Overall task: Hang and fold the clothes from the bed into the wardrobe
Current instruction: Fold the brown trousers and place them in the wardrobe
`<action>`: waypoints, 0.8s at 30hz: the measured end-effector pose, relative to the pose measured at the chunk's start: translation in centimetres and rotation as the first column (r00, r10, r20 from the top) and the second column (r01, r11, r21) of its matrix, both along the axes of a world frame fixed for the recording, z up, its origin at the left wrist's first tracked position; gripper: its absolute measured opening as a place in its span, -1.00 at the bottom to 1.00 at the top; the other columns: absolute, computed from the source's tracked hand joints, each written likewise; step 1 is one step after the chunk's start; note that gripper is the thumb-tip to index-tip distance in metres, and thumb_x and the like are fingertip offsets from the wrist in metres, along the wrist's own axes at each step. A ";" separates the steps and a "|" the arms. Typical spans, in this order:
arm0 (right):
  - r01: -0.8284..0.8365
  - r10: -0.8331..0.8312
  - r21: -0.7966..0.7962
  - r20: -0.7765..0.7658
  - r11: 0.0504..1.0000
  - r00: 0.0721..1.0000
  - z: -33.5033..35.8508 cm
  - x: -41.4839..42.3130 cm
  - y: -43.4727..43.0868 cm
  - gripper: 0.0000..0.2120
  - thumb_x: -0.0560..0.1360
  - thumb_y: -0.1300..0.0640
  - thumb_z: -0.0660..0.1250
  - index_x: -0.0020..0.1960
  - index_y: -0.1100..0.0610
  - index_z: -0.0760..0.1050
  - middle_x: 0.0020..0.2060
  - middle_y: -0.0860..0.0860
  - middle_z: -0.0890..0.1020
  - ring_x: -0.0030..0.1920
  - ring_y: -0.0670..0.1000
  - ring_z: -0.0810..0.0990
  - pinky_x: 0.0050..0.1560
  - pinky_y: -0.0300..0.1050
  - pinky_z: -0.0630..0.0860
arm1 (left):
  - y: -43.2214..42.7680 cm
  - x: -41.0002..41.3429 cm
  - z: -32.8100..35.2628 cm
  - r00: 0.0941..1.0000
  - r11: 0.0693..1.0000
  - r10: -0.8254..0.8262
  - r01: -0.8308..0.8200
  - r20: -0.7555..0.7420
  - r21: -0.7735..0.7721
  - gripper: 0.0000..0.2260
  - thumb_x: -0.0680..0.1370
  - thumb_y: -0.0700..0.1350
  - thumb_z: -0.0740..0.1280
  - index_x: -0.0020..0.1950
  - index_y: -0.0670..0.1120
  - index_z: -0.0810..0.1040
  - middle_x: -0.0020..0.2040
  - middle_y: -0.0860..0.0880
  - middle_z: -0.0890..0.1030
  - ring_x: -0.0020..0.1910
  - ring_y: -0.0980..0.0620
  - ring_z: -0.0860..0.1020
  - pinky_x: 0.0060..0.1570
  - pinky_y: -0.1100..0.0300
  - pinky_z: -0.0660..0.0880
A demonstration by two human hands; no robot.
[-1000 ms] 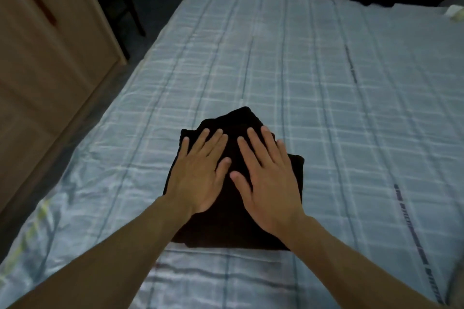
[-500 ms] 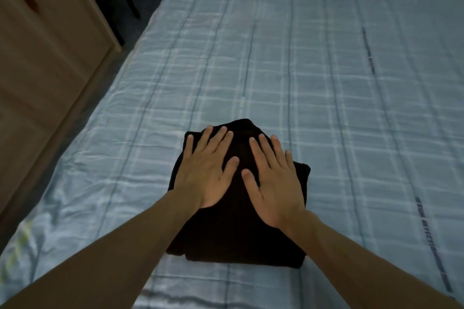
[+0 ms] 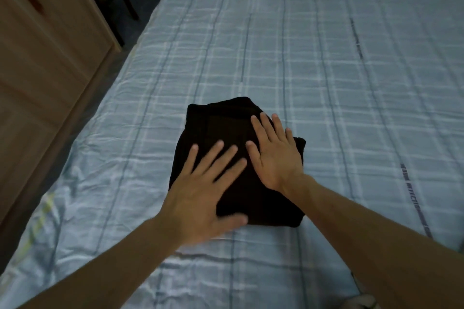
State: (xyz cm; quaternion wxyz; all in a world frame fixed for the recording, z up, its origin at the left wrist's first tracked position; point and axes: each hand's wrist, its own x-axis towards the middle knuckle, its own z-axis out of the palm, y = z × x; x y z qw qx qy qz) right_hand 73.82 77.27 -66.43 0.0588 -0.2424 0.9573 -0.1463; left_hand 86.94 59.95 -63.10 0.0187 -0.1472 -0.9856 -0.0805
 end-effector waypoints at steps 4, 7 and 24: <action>0.009 -0.010 0.039 0.023 0.999 1.000 0.7 -0.2 -0.2 -0.35 0.58 -0.26 -0.30 0.60 -0.03 -0.19 0.61 -0.01 -0.11 0.58 0.04 -0.25 0.57 0.10 -0.16 | -2.6 3.3 -1.4 0.997 0.981 -0.072 0.066 -0.027 -0.181 0.06 0.30 0.29 0.52 0.63 0.05 0.04 0.63 -0.11 0.07 0.60 -0.15 0.05 0.46 -0.29 0.12; 0.011 -0.012 0.048 0.021 0.999 1.000 1.1 0.1 -0.2 -0.35 0.59 -0.24 -0.29 0.61 0.01 -0.18 0.61 0.01 -0.12 0.58 0.05 -0.25 0.57 0.06 -0.15 | -3.3 2.7 -1.9 0.989 0.969 -0.127 0.106 -0.081 -0.224 0.11 0.16 0.02 0.65 0.60 0.04 0.13 0.59 -0.17 0.20 0.56 -0.23 0.17 0.39 -0.37 0.24; -0.217 0.171 -0.154 -0.263 0.964 0.949 1.2 4.4 6.2 0.07 0.25 -0.22 0.58 0.57 0.01 0.07 0.54 0.14 0.18 0.57 0.10 0.11 0.57 0.14 -0.04 | -5.9 -4.3 1.0 0.991 0.929 -0.036 0.080 -0.126 0.361 -0.18 0.16 0.06 0.67 0.35 0.00 0.41 0.31 0.12 0.49 0.32 0.11 0.44 0.54 0.22 0.05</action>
